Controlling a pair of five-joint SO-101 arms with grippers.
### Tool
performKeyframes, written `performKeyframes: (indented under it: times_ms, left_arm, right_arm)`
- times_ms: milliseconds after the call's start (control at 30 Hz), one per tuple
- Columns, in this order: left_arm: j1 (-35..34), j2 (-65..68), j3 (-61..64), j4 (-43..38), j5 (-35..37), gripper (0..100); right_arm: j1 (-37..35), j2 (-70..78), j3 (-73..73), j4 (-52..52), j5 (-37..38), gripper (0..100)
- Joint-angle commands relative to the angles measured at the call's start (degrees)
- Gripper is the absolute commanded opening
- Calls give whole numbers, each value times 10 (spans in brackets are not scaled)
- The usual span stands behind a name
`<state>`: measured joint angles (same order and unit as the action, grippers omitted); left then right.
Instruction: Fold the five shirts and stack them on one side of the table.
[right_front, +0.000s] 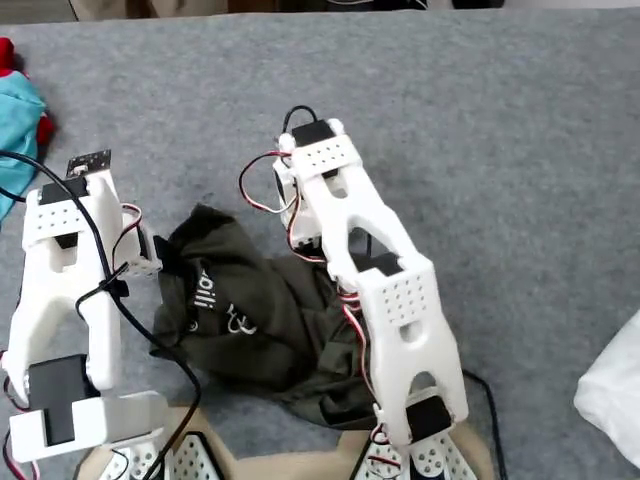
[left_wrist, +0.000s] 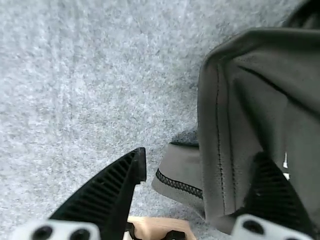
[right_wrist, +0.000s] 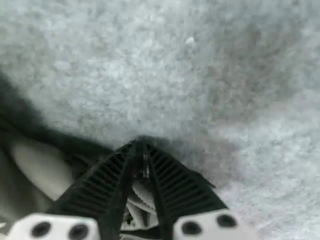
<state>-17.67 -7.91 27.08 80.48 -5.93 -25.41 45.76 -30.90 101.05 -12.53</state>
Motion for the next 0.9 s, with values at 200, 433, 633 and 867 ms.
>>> performKeyframes:
  times_ms: [200, 433, 633, 867]
  left_arm:
    - [5, -7, -4, -1, -3, 333]
    - [6, -7, -4, -1, -1, 333]
    - [6, -7, -4, -1, -1, 333]
    - [6, -7, -4, -3, -1, 333]
  right_arm:
    - [-7, -121, 74, 11, -6, 324]
    - [-29, -65, 86, 7, -7, 323]
    - [-28, -42, 77, 11, -6, 63]
    - [8, -71, 77, 11, -27, 7]
